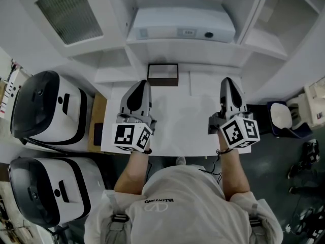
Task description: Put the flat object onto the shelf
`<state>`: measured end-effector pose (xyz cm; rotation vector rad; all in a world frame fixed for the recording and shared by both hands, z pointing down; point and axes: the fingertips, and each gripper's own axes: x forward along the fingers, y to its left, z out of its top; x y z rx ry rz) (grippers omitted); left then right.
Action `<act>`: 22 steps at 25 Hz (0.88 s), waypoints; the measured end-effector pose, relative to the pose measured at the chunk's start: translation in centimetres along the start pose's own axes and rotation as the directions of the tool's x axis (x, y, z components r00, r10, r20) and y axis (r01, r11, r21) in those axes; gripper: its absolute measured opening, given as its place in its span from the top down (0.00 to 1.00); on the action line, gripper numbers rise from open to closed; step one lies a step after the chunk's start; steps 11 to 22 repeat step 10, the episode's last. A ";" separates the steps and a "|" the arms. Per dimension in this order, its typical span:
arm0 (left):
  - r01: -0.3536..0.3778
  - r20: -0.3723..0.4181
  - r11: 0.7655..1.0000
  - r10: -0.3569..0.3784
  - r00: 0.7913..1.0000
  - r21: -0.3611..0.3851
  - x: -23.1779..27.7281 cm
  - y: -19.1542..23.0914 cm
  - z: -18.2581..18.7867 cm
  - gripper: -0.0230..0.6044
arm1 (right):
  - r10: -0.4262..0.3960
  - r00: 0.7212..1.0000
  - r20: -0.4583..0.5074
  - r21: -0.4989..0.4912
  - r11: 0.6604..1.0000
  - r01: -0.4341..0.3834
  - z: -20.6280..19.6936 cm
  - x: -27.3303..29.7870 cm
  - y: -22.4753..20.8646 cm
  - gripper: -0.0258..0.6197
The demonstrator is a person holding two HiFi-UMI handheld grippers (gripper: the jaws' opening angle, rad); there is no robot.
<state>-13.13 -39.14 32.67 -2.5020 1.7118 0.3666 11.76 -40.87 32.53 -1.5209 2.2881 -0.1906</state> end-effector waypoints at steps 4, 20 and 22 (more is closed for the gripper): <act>-0.006 -0.005 1.000 0.006 1.000 -0.005 0.1 0.3 -0.2 0.96 | 0.000 1.000 -0.008 0.005 1.000 0.000 -0.2 0.3 -0.1 0.95; -0.011 -0.006 1.000 0.011 1.000 -0.016 0.3 0.6 -0.4 0.96 | 0.000 1.000 -0.014 0.004 1.000 0.000 -0.4 0.5 -0.1 0.95; -0.011 -0.006 1.000 0.011 1.000 -0.016 0.3 0.6 -0.4 0.96 | 0.000 1.000 -0.014 0.004 1.000 0.000 -0.4 0.5 -0.1 0.95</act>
